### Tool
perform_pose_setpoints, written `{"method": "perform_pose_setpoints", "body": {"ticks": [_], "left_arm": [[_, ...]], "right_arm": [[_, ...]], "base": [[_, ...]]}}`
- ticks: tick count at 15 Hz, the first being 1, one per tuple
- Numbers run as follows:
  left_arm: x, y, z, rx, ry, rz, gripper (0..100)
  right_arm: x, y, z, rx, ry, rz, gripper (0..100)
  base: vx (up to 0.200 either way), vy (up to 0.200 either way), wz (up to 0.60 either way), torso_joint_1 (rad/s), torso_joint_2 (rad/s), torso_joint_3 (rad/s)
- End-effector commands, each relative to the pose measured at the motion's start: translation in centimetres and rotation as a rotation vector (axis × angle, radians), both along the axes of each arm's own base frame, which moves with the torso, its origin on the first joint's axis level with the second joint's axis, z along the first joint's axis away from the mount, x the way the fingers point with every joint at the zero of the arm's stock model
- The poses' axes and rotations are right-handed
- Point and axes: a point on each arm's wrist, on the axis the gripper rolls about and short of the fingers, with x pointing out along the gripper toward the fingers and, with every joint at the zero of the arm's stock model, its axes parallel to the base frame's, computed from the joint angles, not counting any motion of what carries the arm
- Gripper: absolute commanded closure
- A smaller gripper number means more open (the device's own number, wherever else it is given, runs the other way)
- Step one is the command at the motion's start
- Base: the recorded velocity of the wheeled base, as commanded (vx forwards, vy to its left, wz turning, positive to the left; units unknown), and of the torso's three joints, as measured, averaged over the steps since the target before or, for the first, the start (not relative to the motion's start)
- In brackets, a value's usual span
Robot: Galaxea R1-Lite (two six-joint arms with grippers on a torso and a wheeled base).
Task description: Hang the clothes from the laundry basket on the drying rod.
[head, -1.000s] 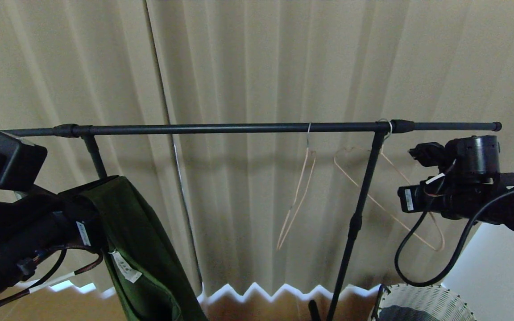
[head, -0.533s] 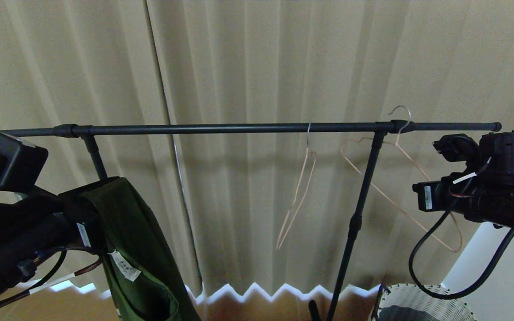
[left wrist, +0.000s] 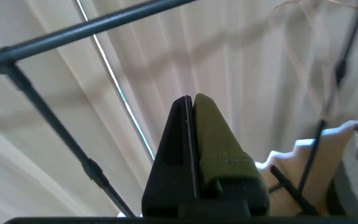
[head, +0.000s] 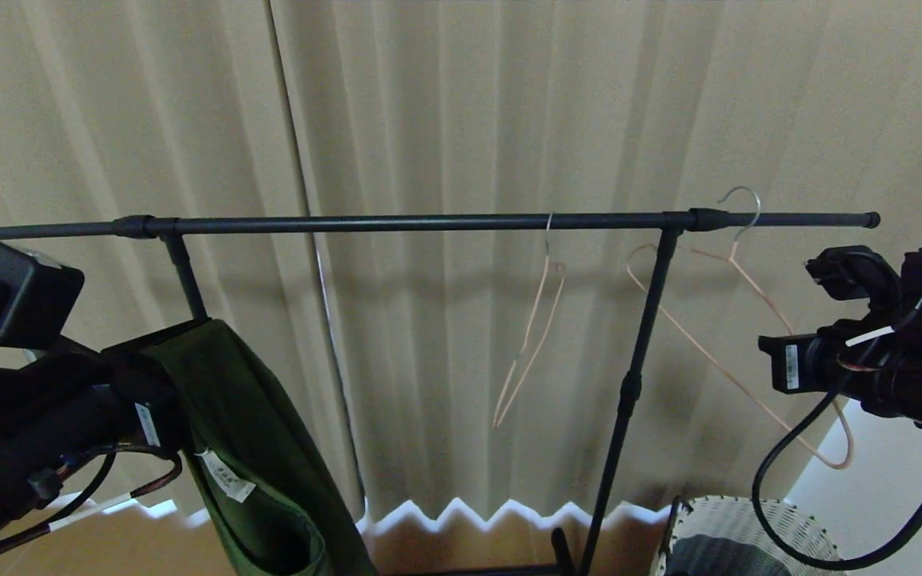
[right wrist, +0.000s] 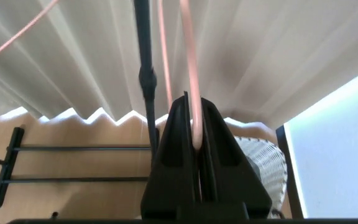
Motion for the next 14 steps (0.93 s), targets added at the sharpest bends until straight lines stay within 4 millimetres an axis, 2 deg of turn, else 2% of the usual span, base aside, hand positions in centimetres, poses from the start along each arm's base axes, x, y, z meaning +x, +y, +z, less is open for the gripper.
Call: {"method": "perform_pose_setpoints", "body": {"ticks": [1, 5, 7, 10, 11, 14], "left_arm": [[0.0, 0.0, 0.0, -0.001, -0.001, 0.002, 100], [-0.2, 0.1, -0.3, 0.004, 0.007, 0.001, 100], [-0.2, -0.1, -0.5, 0.006, 0.018, -0.008, 100], [0.5, -0.3, -0.7, 0.034, 0.027, -0.010, 100], [0.9, -0.5, -0.2, 0.069, 0.004, -0.012, 100], [2.7, -1.1, -0.8, 0.188, 0.017, -0.010, 100]], "right_arm": [[-0.5, 0.0, 0.2, 0.001, -0.007, 0.001, 100], [-1.3, -0.1, -0.2, -0.001, 0.008, 0.001, 100], [-3.1, -0.3, -1.1, 0.001, 0.031, 0.000, 100], [-5.2, -0.7, -1.2, 0.006, 0.025, 0.002, 100], [-5.6, -0.7, -0.9, 0.011, 0.009, 0.002, 100], [-6.5, -0.5, 0.8, 0.054, -0.085, 0.006, 100]], "base": [[-0.200, 0.000, 0.00, -0.022, -0.01, 0.002], [-0.200, 0.000, 0.00, -0.003, 0.00, 0.005], [-0.200, 0.000, 0.00, -0.002, 0.00, 0.005], [0.000, 0.000, 0.00, 0.000, 0.00, 0.000], [0.000, 0.000, 0.00, 0.000, 0.00, 0.000], [0.000, 0.000, 0.00, 0.000, 0.00, 0.000]]}}
